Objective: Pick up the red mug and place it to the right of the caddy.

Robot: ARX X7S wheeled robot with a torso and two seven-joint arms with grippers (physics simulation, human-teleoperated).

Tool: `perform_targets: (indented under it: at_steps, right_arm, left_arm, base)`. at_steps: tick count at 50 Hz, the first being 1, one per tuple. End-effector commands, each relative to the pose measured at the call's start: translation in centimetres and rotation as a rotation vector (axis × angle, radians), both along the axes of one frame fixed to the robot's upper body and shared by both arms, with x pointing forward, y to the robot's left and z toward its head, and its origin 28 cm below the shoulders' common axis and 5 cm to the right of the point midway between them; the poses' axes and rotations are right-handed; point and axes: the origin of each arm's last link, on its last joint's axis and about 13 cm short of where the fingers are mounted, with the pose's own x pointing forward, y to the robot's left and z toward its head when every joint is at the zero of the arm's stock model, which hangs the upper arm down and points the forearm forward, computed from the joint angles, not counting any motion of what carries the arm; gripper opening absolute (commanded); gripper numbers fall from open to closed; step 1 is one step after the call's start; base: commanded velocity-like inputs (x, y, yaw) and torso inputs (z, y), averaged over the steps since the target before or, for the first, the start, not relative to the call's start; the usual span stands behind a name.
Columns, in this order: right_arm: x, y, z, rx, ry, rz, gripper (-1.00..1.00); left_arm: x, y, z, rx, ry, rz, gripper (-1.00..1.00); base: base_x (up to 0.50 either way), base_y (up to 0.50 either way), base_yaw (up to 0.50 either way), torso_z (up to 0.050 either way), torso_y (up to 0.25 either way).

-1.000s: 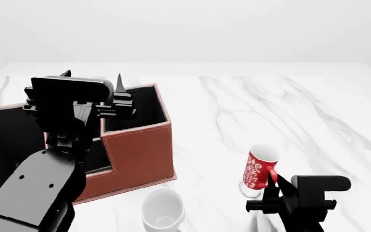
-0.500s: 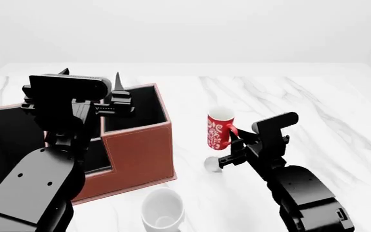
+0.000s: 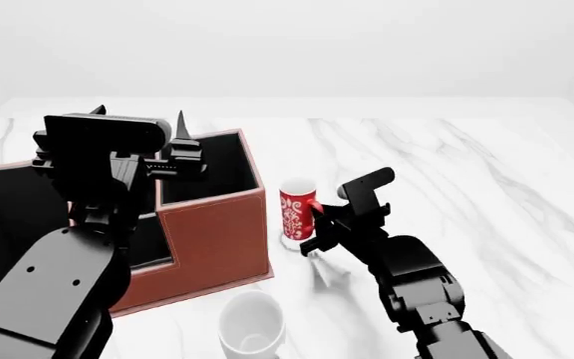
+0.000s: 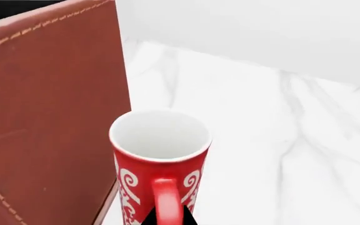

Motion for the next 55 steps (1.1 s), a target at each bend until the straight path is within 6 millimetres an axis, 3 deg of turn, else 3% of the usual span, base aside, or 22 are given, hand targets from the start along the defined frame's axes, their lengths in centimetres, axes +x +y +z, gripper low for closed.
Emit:
perform_targets:
  at_steps: [1, 39, 40, 55]
  right_arm:
    - [0.2, 0.4, -0.6, -0.011, 0.033, 0.027, -1.00]
    - [-1.2, -0.8, -1.8, -0.053, 0.131, 0.014, -1.00]
    - [-1.3, -0.8, -1.9, -0.061, 0.131, 0.019, 1.00]
    - [-1.8, -1.5, -1.2, -0.056, 0.136, 0.006, 1.00]
  left_arm:
    - [0.0, 0.1, 0.0, -0.002, 0.001, 0.000, 1.00]
    - [-0.2, 0.1, 0.0, 0.000, 0.001, 0.003, 1.00]
    - [-0.3, 0.1, 0.0, 0.000, 0.001, 0.003, 1.00]
    - [-0.3, 0.2, -0.1, -0.004, 0.000, 0.003, 1.00]
  base:
    - [0.00, 0.00, 0.00, 0.000, 0.000]
    - [0.00, 0.00, 0.00, 0.000, 0.000]
    - [0.00, 0.00, 0.00, 0.000, 0.000]
    - [0.00, 0.00, 0.00, 0.000, 0.000]
